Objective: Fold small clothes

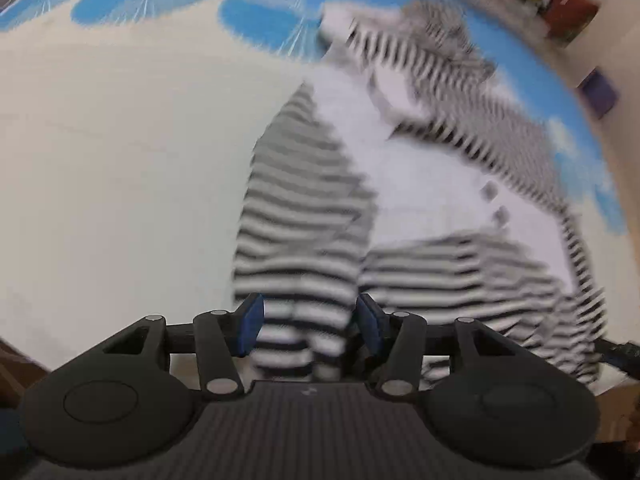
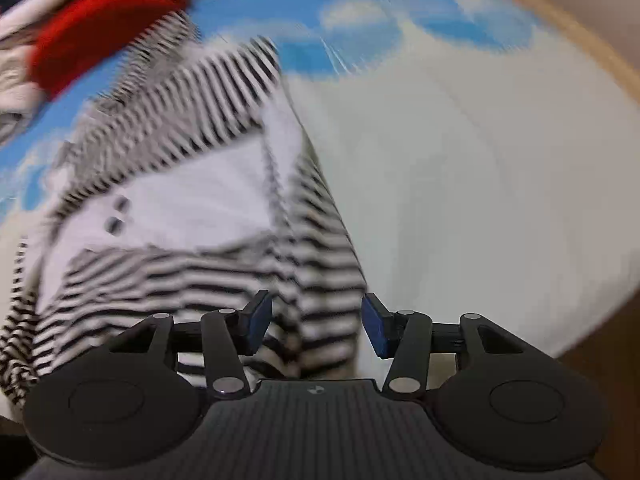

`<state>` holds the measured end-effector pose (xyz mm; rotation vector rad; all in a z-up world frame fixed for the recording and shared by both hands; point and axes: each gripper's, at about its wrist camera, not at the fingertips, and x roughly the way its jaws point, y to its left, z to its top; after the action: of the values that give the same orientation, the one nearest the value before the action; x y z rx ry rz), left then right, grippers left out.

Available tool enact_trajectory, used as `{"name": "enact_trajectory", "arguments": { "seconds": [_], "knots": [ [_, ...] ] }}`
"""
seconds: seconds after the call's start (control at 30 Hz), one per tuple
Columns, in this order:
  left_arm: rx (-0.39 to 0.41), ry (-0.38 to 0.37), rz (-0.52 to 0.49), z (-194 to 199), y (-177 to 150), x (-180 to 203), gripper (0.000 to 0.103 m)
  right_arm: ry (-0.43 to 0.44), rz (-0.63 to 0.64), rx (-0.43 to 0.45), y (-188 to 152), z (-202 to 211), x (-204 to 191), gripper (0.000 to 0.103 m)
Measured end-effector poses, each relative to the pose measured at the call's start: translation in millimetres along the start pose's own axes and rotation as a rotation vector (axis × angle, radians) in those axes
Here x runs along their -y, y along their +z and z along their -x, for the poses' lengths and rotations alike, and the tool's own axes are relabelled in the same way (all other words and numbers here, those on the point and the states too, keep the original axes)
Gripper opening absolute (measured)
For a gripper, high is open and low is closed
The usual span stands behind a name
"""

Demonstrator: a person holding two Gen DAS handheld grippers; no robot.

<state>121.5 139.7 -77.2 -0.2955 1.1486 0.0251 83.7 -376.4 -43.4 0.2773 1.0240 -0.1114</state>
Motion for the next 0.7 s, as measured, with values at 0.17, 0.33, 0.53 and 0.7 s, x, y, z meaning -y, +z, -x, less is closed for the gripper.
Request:
{"name": "enact_trajectory", "arguments": {
  "seconds": [0.17, 0.33, 0.53, 0.7],
  "knots": [
    [-0.040, 0.083, -0.080, -10.8, -8.9, -0.4, 0.017, -0.032, -0.002, -0.091, -6.6, -19.6, 1.6, 0.038],
    [0.023, 0.054, -0.076, 8.6, -13.2, -3.5, 0.003, 0.029, -0.032, -0.044, -8.2, -3.7, 6.8, 0.004],
    [0.042, 0.058, -0.055, 17.8, -18.2, 0.6, 0.003, 0.036, -0.087, -0.025, -9.3, 21.6, 22.2, 0.004],
    [-0.052, 0.057, -0.083, 4.6, -20.0, 3.4, 0.006, -0.032, -0.031, -0.124, -17.6, 7.7, 17.7, 0.004]
  ]
}}
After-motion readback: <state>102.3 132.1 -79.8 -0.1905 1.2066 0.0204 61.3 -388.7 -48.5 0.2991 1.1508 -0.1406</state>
